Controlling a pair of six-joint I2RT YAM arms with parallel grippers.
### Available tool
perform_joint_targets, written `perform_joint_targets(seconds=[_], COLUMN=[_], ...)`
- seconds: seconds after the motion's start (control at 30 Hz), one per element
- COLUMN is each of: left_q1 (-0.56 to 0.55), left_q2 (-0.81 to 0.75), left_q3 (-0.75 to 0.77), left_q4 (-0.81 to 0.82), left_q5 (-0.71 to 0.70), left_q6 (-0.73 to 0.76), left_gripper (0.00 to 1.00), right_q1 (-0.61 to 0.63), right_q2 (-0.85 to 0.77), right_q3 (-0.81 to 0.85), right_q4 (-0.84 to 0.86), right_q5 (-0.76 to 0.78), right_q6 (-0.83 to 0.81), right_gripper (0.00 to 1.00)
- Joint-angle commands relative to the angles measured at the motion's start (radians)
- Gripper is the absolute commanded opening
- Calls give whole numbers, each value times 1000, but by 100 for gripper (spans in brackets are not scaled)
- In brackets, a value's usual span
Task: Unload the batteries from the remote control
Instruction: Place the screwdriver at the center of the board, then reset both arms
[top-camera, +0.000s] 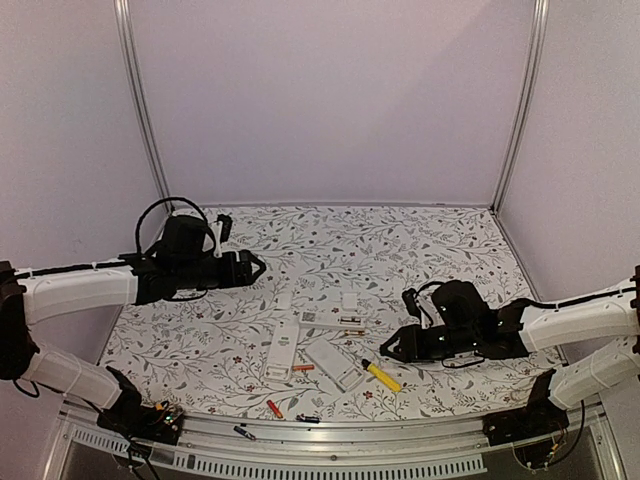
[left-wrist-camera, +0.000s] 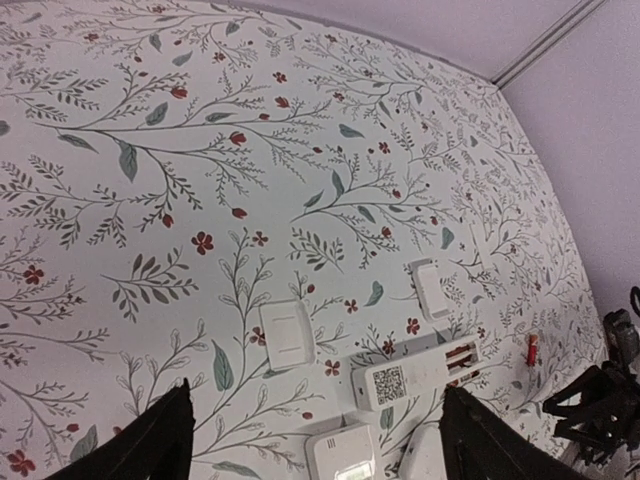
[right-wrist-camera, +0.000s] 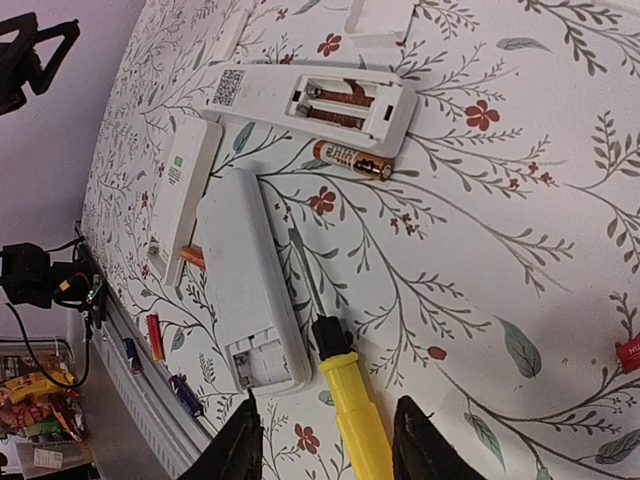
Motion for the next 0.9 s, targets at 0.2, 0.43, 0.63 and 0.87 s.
perform_joint_targets(seconds=[0.2, 0.43, 0.63, 0.87], left_q1=[36, 110, 288, 607], left_q2=[-15, 53, 85, -13], left_q3=[-10, 16, 41, -96], left_q4=[17, 99, 174, 353], left_q5=[1, 2, -3, 1], left_q6=[7, 55, 148, 188], left_gripper=[85, 90, 91, 94], right_q1=[-22, -187, -465, -933], right_q2=[-11, -12, 36, 18], right_q3=[37, 171, 259, 218], right_q4=[-66, -121, -90, 30], right_q5=[68, 103, 75, -46], right_q6=[-44, -208, -367, -449], right_gripper=[89, 99, 99, 99])
